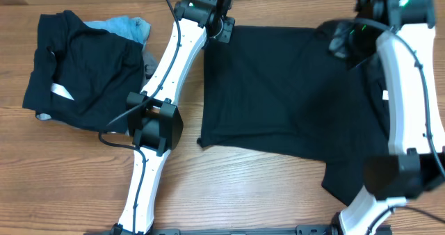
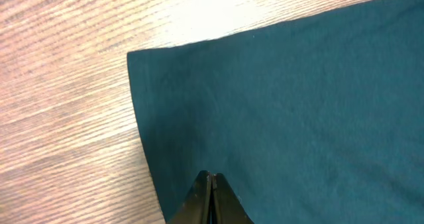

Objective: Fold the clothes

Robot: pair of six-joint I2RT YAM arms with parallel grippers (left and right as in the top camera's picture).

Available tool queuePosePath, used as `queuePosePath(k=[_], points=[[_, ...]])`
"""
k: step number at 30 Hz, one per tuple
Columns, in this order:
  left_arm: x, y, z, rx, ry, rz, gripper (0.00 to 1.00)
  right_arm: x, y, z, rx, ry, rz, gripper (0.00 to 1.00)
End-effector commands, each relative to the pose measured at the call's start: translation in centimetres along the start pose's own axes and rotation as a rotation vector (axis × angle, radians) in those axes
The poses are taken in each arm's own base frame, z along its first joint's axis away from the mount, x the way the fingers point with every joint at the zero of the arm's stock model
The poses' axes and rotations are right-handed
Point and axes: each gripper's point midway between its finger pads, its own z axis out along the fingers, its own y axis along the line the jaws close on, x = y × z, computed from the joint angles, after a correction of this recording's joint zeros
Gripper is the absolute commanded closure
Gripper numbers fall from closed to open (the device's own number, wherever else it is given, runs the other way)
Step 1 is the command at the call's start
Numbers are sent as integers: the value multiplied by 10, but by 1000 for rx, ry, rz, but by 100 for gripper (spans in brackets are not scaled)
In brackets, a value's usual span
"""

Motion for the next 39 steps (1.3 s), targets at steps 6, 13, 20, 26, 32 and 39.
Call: queuePosePath(k=[6, 13, 20, 26, 32, 39], points=[[-36, -4, 1, 56, -162, 54, 96, 129, 22, 6, -289, -53, -86, 96], [-22, -25, 41, 151, -197, 202, 96, 214, 50, 88, -319, 95, -294, 96], [13, -21, 77, 148, -127, 272, 96, 233, 64, 148, -288, 234, -513, 96], [29, -19, 103, 150, -97, 268, 96, 233, 92, 152, -382, 169, -693, 96], [37, -21, 104, 153, -65, 249, 96, 253, 117, 134, -556, 240, -702, 96], [22, -22, 103, 150, -120, 218, 96, 262, 148, 135, -616, 169, -844, 96]])
